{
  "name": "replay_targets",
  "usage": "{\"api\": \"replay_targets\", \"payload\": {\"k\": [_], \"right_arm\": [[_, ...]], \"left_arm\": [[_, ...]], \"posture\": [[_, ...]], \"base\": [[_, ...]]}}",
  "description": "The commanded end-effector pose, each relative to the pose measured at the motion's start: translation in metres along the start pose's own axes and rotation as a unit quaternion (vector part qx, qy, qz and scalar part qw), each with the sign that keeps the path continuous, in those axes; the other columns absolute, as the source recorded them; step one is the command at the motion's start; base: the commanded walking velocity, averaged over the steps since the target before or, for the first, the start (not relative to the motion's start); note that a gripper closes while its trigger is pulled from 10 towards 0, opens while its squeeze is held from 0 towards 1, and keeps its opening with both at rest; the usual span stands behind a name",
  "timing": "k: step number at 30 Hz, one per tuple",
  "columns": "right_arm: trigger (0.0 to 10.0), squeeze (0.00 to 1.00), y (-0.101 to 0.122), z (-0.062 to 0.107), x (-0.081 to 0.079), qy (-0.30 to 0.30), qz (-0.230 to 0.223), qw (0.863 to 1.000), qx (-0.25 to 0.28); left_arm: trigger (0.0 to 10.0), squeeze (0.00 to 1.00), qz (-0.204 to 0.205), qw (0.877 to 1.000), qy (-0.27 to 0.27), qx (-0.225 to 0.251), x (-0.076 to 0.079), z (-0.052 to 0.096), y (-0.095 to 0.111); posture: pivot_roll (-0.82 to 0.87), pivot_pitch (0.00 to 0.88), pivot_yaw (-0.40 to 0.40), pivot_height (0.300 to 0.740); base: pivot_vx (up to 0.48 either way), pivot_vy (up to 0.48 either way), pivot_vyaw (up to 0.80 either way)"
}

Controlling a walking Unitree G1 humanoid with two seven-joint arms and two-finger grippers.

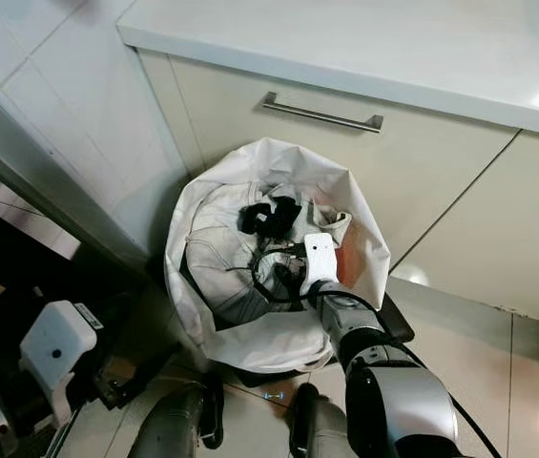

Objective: Clothes washing

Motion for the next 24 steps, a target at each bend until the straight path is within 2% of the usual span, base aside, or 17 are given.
{"api": "replay_targets", "payload": {"k": [1, 2, 5, 6, 8, 9, 10, 13, 14, 18, 21, 24], "right_arm": [[0.0, 0.00, 0.004, -0.002, -0.006, 0.012, -0.020, 1.000, 0.015], [0.0, 0.00, 0.019, -0.003, -0.007, 0.014, -0.048, 0.998, 0.046], [0.0, 0.00, 0.031, -0.004, -0.008, 0.017, -0.063, 0.995, 0.069], [0.0, 0.00, 0.053, -0.005, -0.012, 0.030, -0.067, 0.992, 0.104], [0.0, 0.00, 0.073, -0.005, -0.016, 0.045, -0.073, 0.987, 0.136], [0.0, 0.00, 0.083, -0.004, -0.017, 0.051, -0.072, 0.984, 0.153], [0.0, 0.00, 0.083, -0.004, -0.017, 0.051, -0.072, 0.984, 0.153], [0.0, 0.00, 0.122, 0.001, -0.023, 0.081, -0.065, 0.971, 0.215], [0.0, 0.00, 0.122, 0.001, -0.023, 0.081, -0.065, 0.971, 0.215], [0.0, 0.00, 0.168, 0.013, -0.029, 0.108, -0.056, 0.950, 0.287], [0.0, 0.00, 0.193, 0.021, -0.034, 0.126, -0.047, 0.938, 0.321], [0.0, 0.00, 0.225, 0.033, -0.041, 0.145, -0.017, 0.922, 0.358]], "left_arm": [[10.0, 0.00, 0.007, 1.000, -0.001, -0.016, 0.002, -0.001, -0.007], [10.0, 0.00, 0.010, 1.000, -0.003, -0.014, 0.003, -0.003, -0.007], [10.0, 0.00, 0.013, 1.000, -0.004, -0.013, 0.004, -0.005, -0.007], [10.0, 0.00, 0.018, 1.000, -0.007, -0.011, 0.005, -0.010, -0.009], [10.0, 0.00, 0.023, 1.000, -0.010, -0.005, 0.006, -0.015, -0.009], [10.0, 0.00, 0.023, 1.000, -0.013, 0.000, 0.007, -0.019, -0.008], [10.0, 0.00, 0.023, 1.000, -0.013, 0.000, 0.007, -0.019, -0.008], [10.0, 0.00, 0.024, 1.000, -0.014, 0.010, 0.006, -0.029, -0.007], [10.0, 0.00, 0.024, 1.000, -0.014, 0.010, 0.006, -0.029, -0.007], [10.0, 0.00, 0.022, 1.000, -0.005, 0.016, 0.001, -0.041, -0.009], [10.0, 0.00, 0.021, 0.999, 0.006, 0.025, -0.004, -0.050, -0.009], [10.0, 0.00, 0.017, 0.999, 0.025, 0.035, -0.012, -0.064, -0.008]], "posture": [[0.25, 0.326, 0.067, 0.740], [0.24, 0.323, 0.068, 0.740], [0.22, 0.319, 0.068, 0.740], [0.19, 0.312, 0.066, 0.740], [0.18, 0.308, 0.065, 0.740], [0.17, 0.304, 0.064, 0.740], [0.17, 0.304, 0.064, 0.740], [0.14, 0.291, 0.058, 0.740], [0.14, 0.291, 0.058, 0.740], [0.11, 0.246, 0.032, 0.740], [0.09, 0.220, 0.020, 0.740], [0.06, 0.168, -0.005, 0.740]], "base": [[0.000, 0.000, 0.00], [0.000, 0.000, 0.00], [0.000, 0.000, 0.00], [0.000, 0.000, 0.00], [0.000, 0.000, 0.00], [0.000, 0.000, 0.00], [0.000, 0.000, 0.00], [0.000, 0.000, 0.00], [0.000, 0.000, 0.00], [0.000, 0.000, 0.00], [0.000, 0.000, 0.00], [0.000, 0.000, 0.00]]}}
Point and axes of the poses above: a point about 5 cm out from each wrist's last joint towards the gripper, its own z axis pointing back from the gripper into the wrist, its own y axis along the axis of the wrist's last joint, x = y × z, the point moved 2 cm from there along -z, pointing out of the wrist towards the gripper, and after that the axes turned 2 degrees about z, right-handed, at the moved point
